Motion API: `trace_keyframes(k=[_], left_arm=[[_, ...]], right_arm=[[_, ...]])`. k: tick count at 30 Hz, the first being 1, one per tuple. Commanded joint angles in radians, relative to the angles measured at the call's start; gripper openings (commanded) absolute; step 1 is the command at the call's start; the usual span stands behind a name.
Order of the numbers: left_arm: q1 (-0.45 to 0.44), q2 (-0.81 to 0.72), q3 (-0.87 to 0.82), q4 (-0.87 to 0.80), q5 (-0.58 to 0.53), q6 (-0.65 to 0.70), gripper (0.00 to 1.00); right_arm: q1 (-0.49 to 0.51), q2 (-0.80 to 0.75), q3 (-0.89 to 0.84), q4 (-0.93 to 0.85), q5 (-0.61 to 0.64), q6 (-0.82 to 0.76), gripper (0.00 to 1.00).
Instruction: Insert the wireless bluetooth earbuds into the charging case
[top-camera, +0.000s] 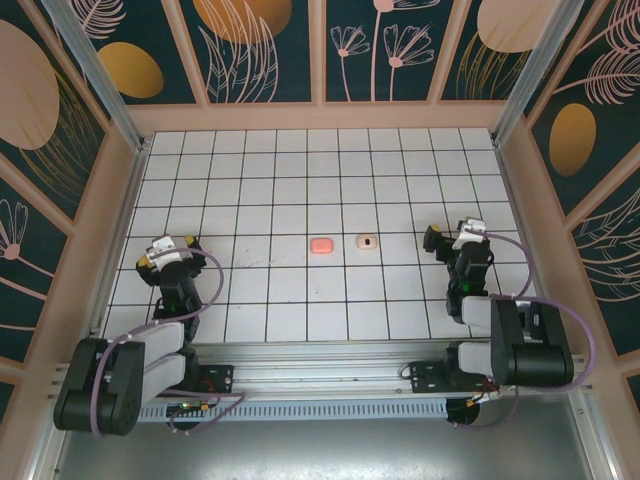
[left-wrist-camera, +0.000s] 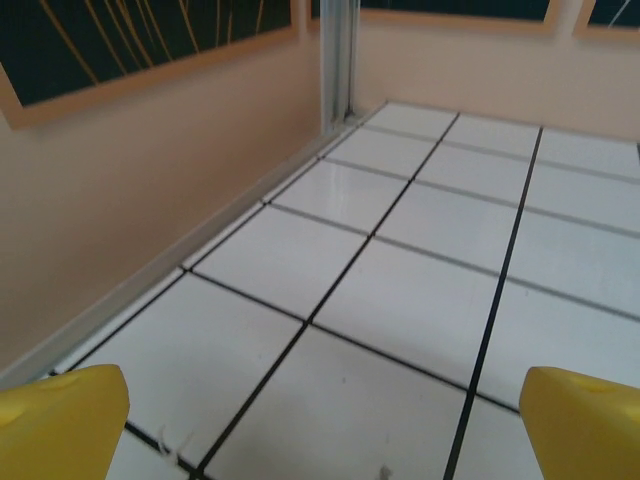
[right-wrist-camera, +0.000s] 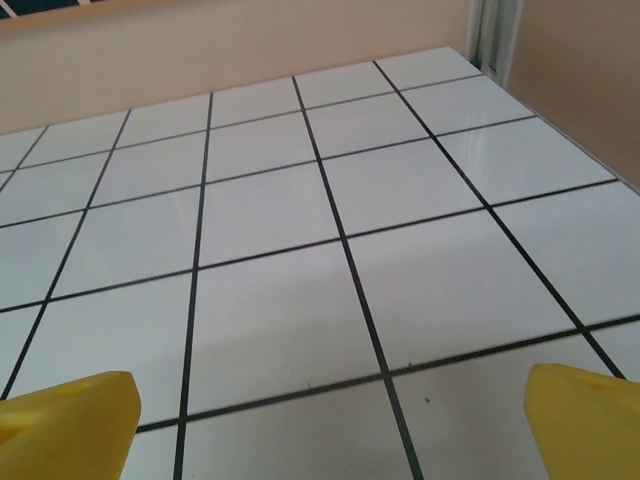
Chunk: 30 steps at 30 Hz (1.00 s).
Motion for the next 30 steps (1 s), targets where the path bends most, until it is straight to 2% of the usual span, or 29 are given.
trace_keyframes(k=[1, 2, 3, 5, 10, 14, 21, 28, 30], left_arm=[[0.018, 0.092, 0.001, 0.339, 0.037, 0.072, 0.99], [0.022, 0.132, 0.023, 0.365, 0.033, 0.082, 0.99], [0.024, 0.141, 0.071, 0.269, 0.043, 0.086, 0.99], [0.038, 0.165, 0.096, 0.248, 0.097, 0.127, 0.99], [0.102, 0.154, 0.104, 0.213, 0.192, 0.087, 0.99], [0.159, 0.160, 0.135, 0.149, 0.294, 0.055, 0.99], [0.163, 0.200, 0.204, 0.061, 0.400, 0.091, 0.99], [0.164, 0.149, 0.131, 0.136, 0.341, 0.053, 0.99], [0.165, 0.124, 0.103, 0.179, 0.288, 0.046, 0.99]], right_arm=[[-0.010, 0.079, 0.019, 0.247, -0.078, -0.018, 0.99], [-0.003, 0.116, 0.027, 0.261, -0.085, -0.029, 0.99], [0.004, 0.159, 0.025, 0.306, -0.085, -0.035, 0.99], [0.012, 0.232, 0.010, 0.396, -0.082, -0.048, 0.99], [0.012, 0.227, 0.055, 0.299, -0.119, -0.061, 0.99], [-0.027, 0.230, 0.077, 0.261, -0.178, -0.032, 0.99], [-0.026, 0.228, 0.077, 0.260, -0.176, -0.031, 0.99], [-0.024, 0.229, 0.077, 0.260, -0.172, -0.033, 0.99], [-0.024, 0.228, 0.077, 0.260, -0.172, -0.033, 0.99]])
